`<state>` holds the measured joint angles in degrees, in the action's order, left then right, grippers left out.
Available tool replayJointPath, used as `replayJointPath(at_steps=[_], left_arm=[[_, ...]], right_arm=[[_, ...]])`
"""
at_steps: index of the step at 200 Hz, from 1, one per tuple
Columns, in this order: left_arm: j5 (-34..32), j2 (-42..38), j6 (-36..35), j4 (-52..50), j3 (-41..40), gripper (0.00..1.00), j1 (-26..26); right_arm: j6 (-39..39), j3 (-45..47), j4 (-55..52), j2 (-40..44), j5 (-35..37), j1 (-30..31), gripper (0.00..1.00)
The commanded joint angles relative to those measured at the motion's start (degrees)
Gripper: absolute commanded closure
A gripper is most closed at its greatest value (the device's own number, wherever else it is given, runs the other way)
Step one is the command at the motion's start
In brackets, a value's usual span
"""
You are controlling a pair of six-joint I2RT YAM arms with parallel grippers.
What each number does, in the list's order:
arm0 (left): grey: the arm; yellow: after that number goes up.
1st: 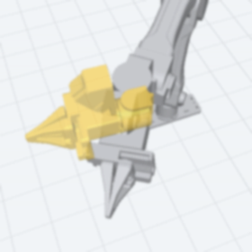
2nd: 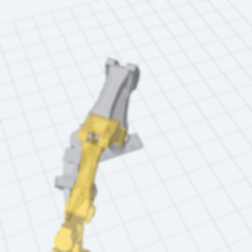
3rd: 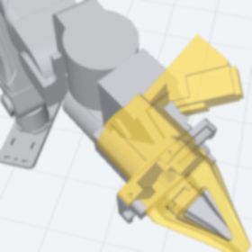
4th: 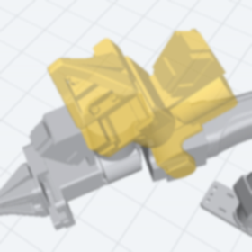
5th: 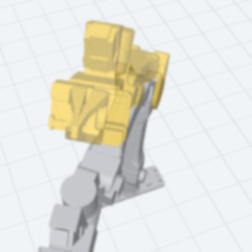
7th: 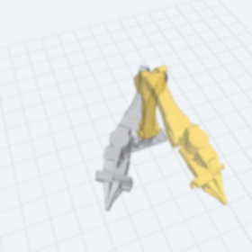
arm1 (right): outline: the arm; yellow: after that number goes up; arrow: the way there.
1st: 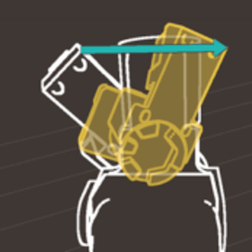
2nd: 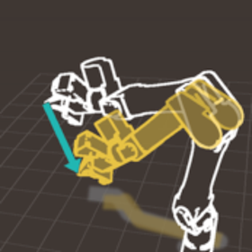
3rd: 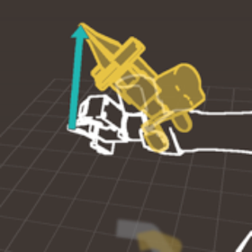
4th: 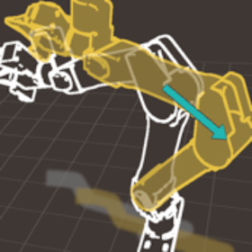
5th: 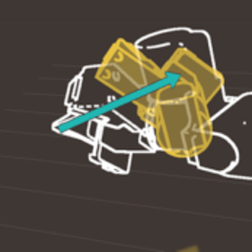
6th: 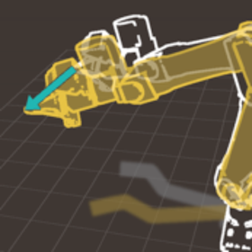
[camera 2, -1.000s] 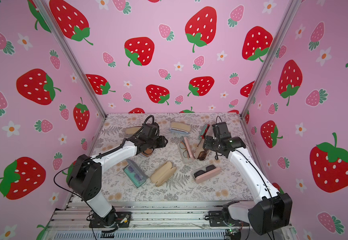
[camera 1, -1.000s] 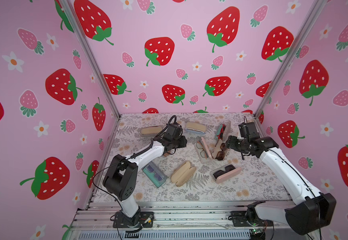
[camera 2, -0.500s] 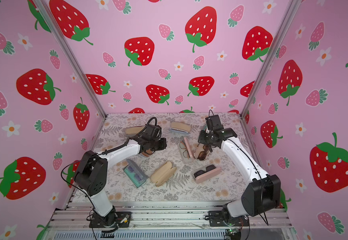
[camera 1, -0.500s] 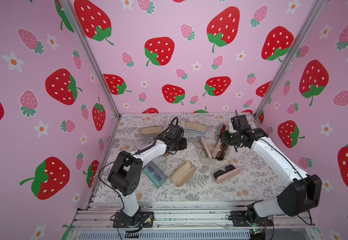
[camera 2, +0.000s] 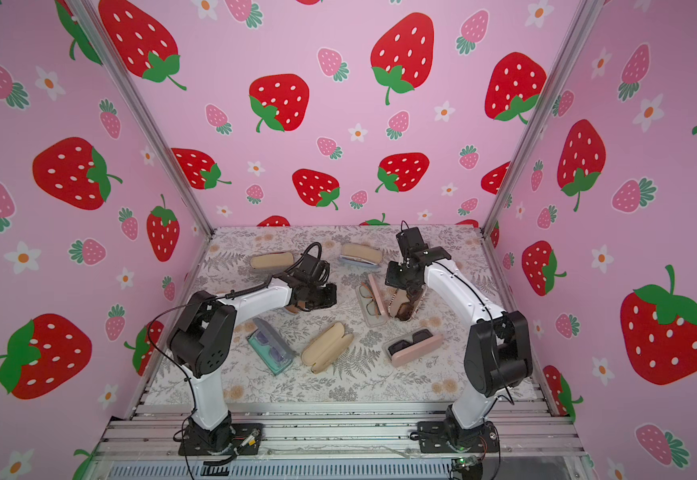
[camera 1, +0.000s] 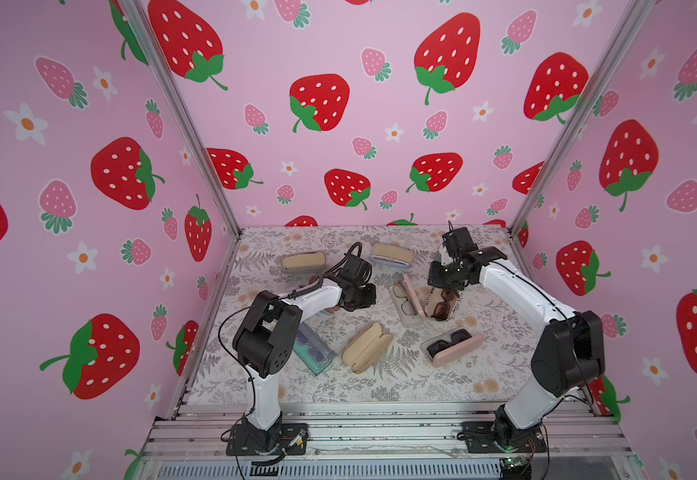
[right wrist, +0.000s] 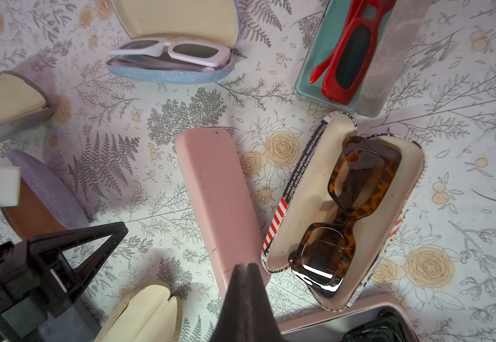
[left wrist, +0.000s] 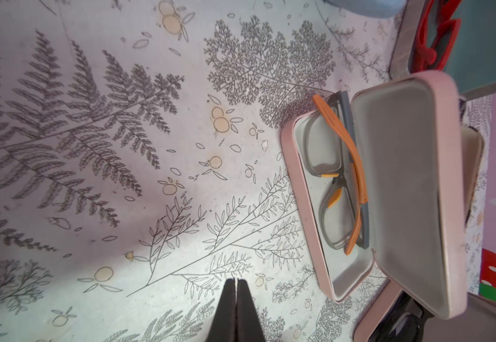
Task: Close the glasses case
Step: Close the glasses case at the center of the board.
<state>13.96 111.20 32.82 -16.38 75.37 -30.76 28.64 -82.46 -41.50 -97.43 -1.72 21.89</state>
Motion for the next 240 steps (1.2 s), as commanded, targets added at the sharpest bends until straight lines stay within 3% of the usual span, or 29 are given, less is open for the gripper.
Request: replayJointPath(at_steps=[1,102,240], left_arm=[[1.92,1.44,-0.29,-0.93,3.56,1.0,-0.16],[3.84,9.66,0.18,-2.82,10.73,1.0,-2.07],[5.29,13.34,1.37,-2.52,13.22,1.0,-4.74]], right_arm=[[-0.78,-1.84,-0.79,-1.65,0.09,0.76,1.0],[-0.52,-1.57,-0.69,-5.48,0.66,1.74,1.0],[0.18,-1.48,-0.33,-8.46,-0.13,4.19,1.0]])
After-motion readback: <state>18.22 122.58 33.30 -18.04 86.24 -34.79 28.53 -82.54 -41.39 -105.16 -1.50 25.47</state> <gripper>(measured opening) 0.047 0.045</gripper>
